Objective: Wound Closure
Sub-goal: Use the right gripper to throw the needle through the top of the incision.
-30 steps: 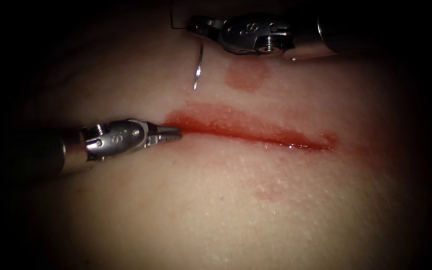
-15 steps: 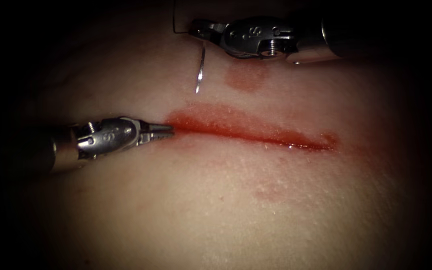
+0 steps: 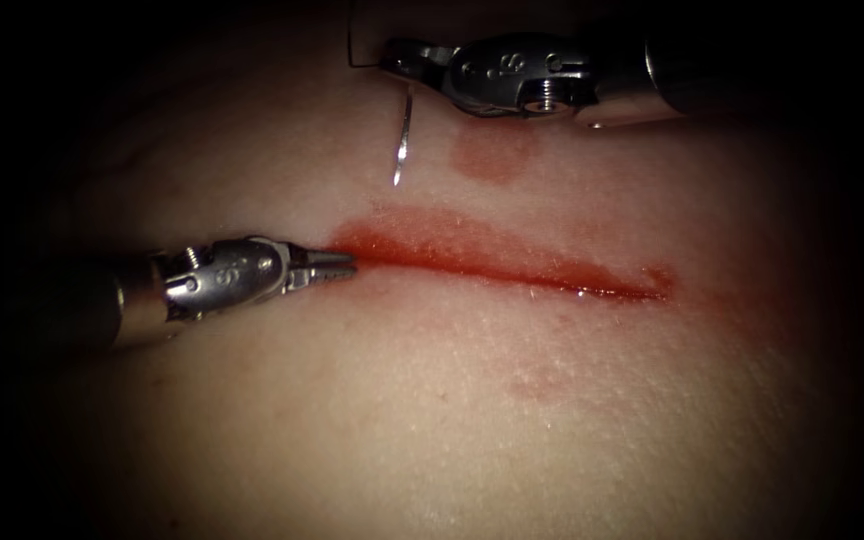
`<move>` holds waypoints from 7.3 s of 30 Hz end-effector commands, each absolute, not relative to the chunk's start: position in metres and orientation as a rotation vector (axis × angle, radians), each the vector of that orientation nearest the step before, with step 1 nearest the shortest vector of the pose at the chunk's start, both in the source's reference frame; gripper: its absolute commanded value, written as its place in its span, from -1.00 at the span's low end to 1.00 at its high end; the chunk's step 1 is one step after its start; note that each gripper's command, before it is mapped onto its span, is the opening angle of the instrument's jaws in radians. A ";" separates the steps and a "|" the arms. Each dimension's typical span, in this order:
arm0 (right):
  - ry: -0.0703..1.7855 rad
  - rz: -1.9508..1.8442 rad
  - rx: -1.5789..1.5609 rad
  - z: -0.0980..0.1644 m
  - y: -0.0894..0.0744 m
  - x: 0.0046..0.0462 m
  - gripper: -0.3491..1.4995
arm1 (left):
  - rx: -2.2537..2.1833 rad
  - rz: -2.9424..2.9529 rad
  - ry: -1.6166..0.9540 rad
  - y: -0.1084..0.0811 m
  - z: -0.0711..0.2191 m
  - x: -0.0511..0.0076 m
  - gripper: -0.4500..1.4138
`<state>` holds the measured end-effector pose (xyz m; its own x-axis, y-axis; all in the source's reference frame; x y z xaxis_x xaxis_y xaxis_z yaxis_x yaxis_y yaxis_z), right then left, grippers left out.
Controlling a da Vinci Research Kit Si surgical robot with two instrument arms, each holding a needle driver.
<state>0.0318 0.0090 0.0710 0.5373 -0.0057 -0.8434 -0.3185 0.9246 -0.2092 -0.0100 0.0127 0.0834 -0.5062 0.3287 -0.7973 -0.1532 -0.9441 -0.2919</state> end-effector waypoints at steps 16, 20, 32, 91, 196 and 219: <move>0.993 0.191 -0.360 0.072 0.009 0.0323 -1.00 | -1.382 2.487 -0.270 0.013 0.084 -0.0107 -0.86; 0.993 0.191 -0.360 0.072 0.009 0.0323 -1.00 | -1.470 2.433 -0.309 0.013 0.084 -0.0111 -0.79; 0.993 0.191 -0.360 0.072 0.009 0.0323 -1.00 | -1.378 2.465 -0.292 0.013 0.086 -0.0098 -0.89; 1.083 0.210 -0.300 0.072 0.009 0.0342 -1.00 | -1.406 2.512 -0.361 0.013 0.086 -0.0105 -0.89; 0.957 0.017 -0.296 0.076 0.007 0.0345 -1.00 | -1.213 2.708 -0.502 0.005 0.092 -0.0088 -0.89; 0.959 0.020 -0.297 0.075 0.007 0.0346 -1.00 | -1.249 2.640 -0.449 0.007 0.089 -0.0112 -0.89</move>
